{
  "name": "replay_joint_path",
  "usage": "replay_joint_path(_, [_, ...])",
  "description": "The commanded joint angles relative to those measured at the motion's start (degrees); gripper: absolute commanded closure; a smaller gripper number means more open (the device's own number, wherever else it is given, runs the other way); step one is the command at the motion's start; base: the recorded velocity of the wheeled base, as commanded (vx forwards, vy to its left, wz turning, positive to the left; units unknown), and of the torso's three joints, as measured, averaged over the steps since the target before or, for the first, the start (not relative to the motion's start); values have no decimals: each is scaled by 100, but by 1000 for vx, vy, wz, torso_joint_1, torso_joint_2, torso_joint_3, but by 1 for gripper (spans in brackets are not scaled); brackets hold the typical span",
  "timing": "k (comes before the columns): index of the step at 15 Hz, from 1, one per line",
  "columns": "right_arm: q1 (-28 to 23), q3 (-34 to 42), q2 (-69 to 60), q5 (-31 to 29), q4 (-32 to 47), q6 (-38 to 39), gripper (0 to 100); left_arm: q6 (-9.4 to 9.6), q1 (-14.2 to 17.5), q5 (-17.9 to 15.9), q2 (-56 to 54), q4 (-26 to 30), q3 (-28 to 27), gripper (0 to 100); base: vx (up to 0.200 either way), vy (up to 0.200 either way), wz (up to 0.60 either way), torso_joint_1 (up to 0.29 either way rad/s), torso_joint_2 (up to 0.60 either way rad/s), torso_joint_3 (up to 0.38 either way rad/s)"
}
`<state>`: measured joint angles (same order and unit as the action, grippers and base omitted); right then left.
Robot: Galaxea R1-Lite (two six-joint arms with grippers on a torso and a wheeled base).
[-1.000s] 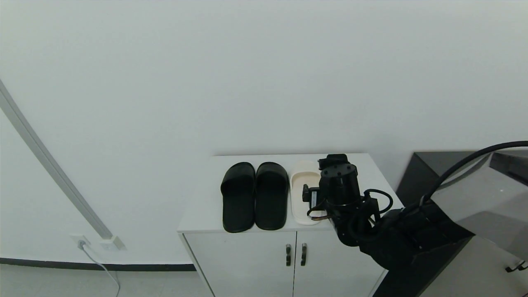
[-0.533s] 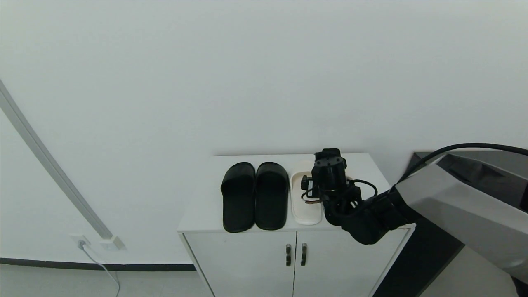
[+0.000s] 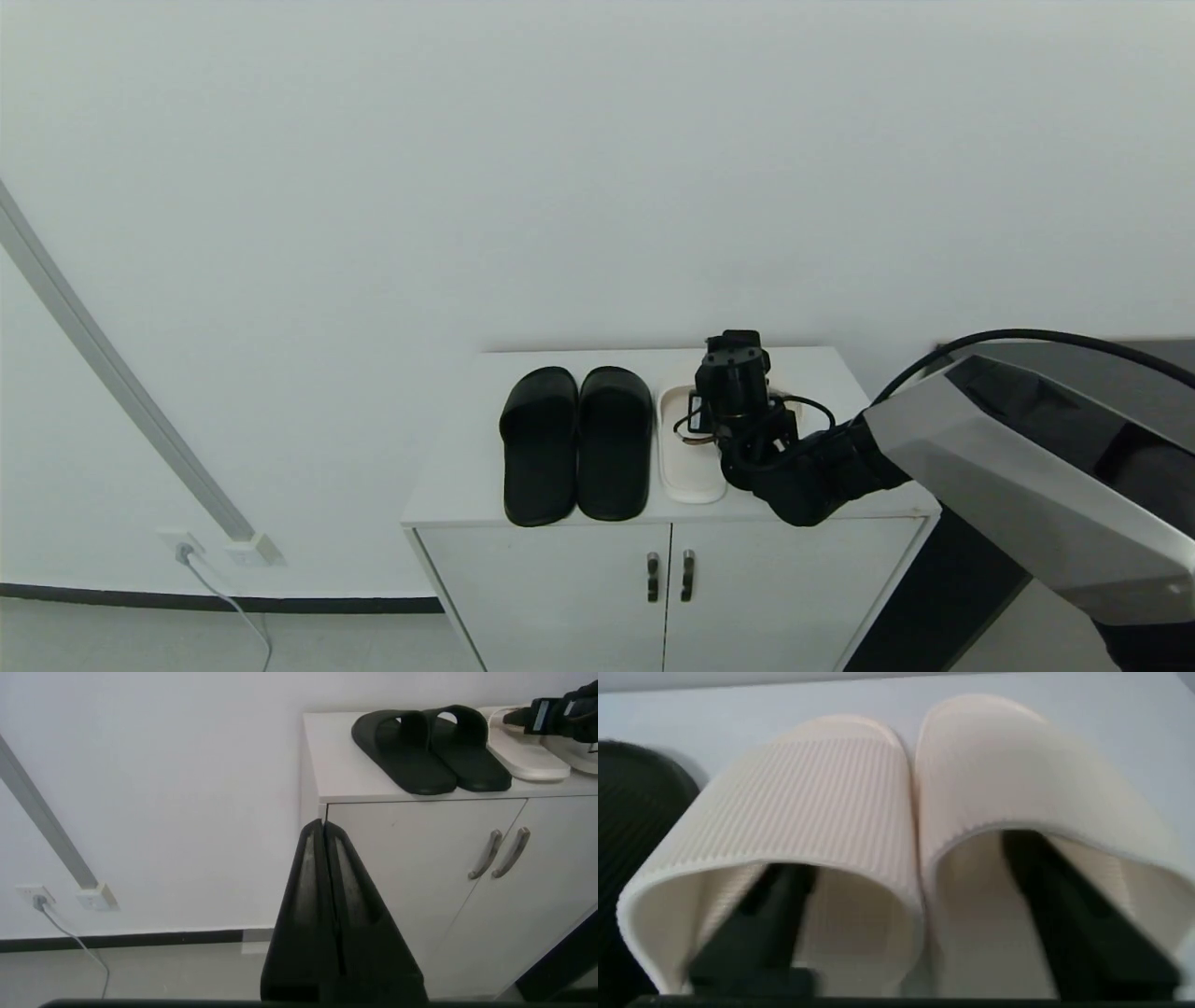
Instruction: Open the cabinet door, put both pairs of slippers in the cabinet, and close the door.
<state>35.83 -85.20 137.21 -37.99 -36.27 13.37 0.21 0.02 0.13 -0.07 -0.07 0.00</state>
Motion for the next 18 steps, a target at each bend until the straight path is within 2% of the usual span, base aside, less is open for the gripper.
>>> replay_joint_path(1, [-23,-49,26,-7,-3,-1,100,-3,6,4,7,-1,0,100,0,0,0,0,0,0])
replay_joint_path(5, [-6,206,-379,-51,-30,-1,100,-12,-2,4,7,-1,0,100,0,0,0,0,0,0])
replay_joint_path(8, [196,1128,-1477,2,-38,-116,100,-12,6,4,7,-1,0,100,0,0,0,0,0,0])
replay_joint_path(9, [320,1647,-2005,98,-38,-107,100,-21,-2,4,7,-1,0,100,0,0,0,0,0,0])
replay_joint_path(14, [1137,3994,-3956,1513,-38,-89,100,-30,-2,-5,7,-1,0,100,0,0,0,0,0,0])
replay_joint_path(16, [1418,4495,-4351,1760,-38,-80,100,-21,6,-5,7,-1,0,100,0,0,0,0,0,0])
replay_joint_path(18, [1453,4583,-4395,1839,-38,-54,100,6,-2,-22,7,-1,0,100,0,0,0,0,0,0])
